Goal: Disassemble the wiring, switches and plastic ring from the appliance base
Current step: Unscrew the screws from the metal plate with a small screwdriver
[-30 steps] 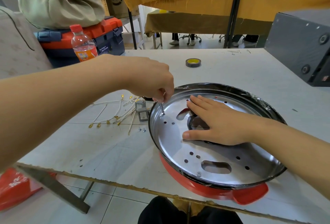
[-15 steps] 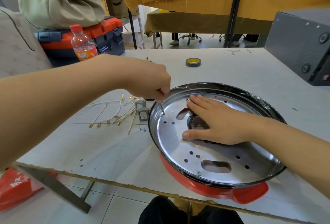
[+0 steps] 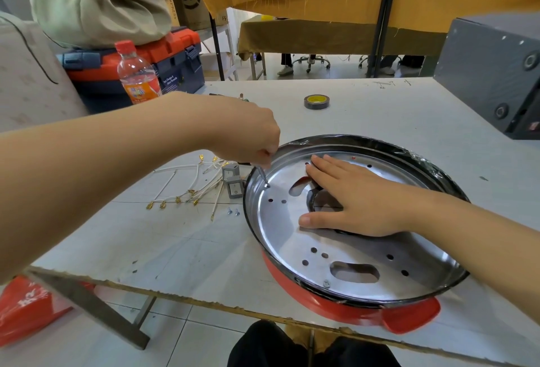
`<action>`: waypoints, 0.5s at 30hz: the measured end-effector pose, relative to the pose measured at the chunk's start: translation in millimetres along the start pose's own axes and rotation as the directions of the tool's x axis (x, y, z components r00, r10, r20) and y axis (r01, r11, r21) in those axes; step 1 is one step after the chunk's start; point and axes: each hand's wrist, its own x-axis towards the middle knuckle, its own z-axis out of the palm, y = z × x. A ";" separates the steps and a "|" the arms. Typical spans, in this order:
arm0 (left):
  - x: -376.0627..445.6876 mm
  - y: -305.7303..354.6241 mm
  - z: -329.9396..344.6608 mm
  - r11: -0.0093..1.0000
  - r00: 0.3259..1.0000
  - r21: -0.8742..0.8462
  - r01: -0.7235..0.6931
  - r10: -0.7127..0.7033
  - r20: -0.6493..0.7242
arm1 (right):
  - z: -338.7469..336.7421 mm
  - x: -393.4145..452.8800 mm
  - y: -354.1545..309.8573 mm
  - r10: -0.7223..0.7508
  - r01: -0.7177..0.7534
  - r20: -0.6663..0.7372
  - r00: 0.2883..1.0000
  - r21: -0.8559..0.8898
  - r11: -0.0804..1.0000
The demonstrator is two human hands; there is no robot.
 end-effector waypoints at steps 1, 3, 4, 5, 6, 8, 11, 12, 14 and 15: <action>0.1 0.0 0.5 1.000 1.000 -0.008 -0.003 0.003 -0.008 | 0.1 0.0 -0.1 0.000 0.000 0.000 1.000 0.000 1.000; -0.8 1.7 0.5 0.999 1.000 -0.052 -0.006 0.005 -0.030 | 0.0 0.2 -0.4 -0.001 0.001 -0.001 1.000 -0.002 1.000; -1.2 2.2 0.3 0.998 0.999 -0.059 -0.011 0.009 -0.039 | -0.1 0.2 -0.4 0.000 0.000 -0.001 1.000 -0.002 1.000; -1.7 2.7 0.2 0.998 0.999 -0.055 -0.017 0.015 -0.043 | -0.2 0.2 -0.5 0.001 -0.001 -0.001 1.000 -0.002 1.000; -1.3 2.8 0.4 0.999 0.999 -0.044 -0.014 0.013 -0.036 | -0.4 0.1 -0.6 0.001 -0.001 -0.001 1.000 -0.002 1.000; 0.5 2.4 1.4 1.000 1.000 -0.025 -0.009 0.008 -0.026 | -0.5 -0.3 -0.8 0.001 -0.001 -0.001 1.000 -0.004 1.000; 1.5 4.3 0.9 1.000 1.000 0.020 -0.006 0.006 -0.009 | -0.2 -0.5 -0.7 0.001 -0.001 -0.003 1.000 -0.005 1.000; 1.7 5.6 0.1 1.000 1.000 0.028 -0.008 0.008 -0.009 | -0.2 -0.3 -0.8 0.001 -0.001 -0.004 1.000 -0.005 1.000; 2.9 9.1 -2.2 0.999 1.000 0.040 -0.022 0.022 -0.005 | 0.1 0.1 -0.8 0.002 -0.002 -0.006 1.000 -0.005 1.000; 3.6 11.7 -3.5 0.998 1.000 0.054 -0.029 0.029 0.001 | 0.3 0.2 -0.7 0.002 -0.002 -0.007 1.000 -0.007 1.000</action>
